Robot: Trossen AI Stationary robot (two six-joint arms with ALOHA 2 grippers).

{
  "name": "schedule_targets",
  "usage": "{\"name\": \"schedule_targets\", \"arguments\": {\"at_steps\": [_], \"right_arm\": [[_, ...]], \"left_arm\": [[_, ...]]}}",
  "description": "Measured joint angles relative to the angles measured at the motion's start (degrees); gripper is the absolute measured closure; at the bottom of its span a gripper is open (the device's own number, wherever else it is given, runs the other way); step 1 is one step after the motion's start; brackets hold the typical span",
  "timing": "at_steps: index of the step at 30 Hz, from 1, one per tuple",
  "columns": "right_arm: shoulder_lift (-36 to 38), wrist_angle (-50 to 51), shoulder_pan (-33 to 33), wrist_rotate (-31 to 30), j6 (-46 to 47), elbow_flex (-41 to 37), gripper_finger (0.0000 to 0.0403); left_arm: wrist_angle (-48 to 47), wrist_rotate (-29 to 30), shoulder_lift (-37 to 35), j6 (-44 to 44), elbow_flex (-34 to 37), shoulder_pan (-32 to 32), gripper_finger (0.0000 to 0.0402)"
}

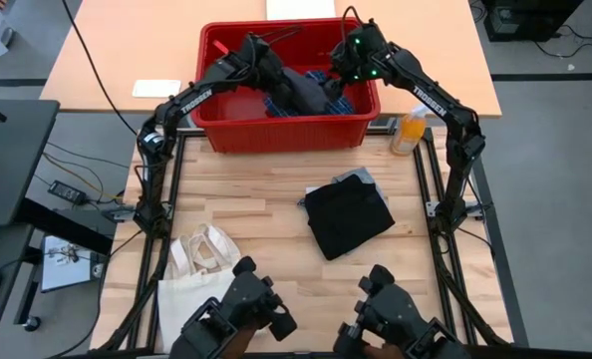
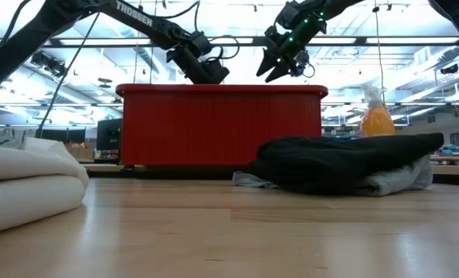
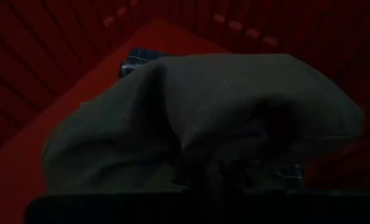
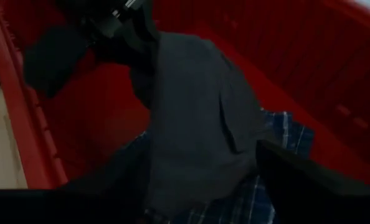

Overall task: Fold laundry
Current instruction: Remove the gray pants from the red organizer bin

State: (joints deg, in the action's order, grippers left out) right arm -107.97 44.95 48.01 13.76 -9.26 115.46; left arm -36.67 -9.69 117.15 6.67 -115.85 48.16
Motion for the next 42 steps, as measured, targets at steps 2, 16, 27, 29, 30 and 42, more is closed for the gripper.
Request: {"name": "schedule_targets", "arguments": {"at_steps": [2,16,27,29,30,42], "right_arm": [[0.37,-0.37,0.00,-0.02,-1.45,0.00,0.0091],[-0.09,-6.23,-1.89,0.75,-5.05,-0.04,0.0053],[-4.83,-16.53,-6.49,-2.79,-5.57,-0.02,0.0056],[-6.51,-15.28,-6.42,-7.67,-6.16,-0.06,0.0060],[-7.37,-14.10,-6.24,-8.84,-6.37,-0.13,0.0063],[-10.28,-8.46,-0.24,-3.71,-10.55,-0.10,0.0180]], "left_arm": [[-0.31,-0.18,-0.84,-0.07,0.00,0.47,0.0368],[1.05,-0.63,-4.41,-0.99,0.00,0.71,0.0368],[2.58,-0.02,-4.41,-5.02,-0.02,-1.81,0.0368],[2.60,-0.04,-4.41,-5.03,-0.02,-1.83,0.0368],[2.41,-0.08,-4.50,-5.08,-0.02,-1.81,0.0368],[0.93,-9.87,-7.02,0.20,-0.06,0.77,0.0368]]}}
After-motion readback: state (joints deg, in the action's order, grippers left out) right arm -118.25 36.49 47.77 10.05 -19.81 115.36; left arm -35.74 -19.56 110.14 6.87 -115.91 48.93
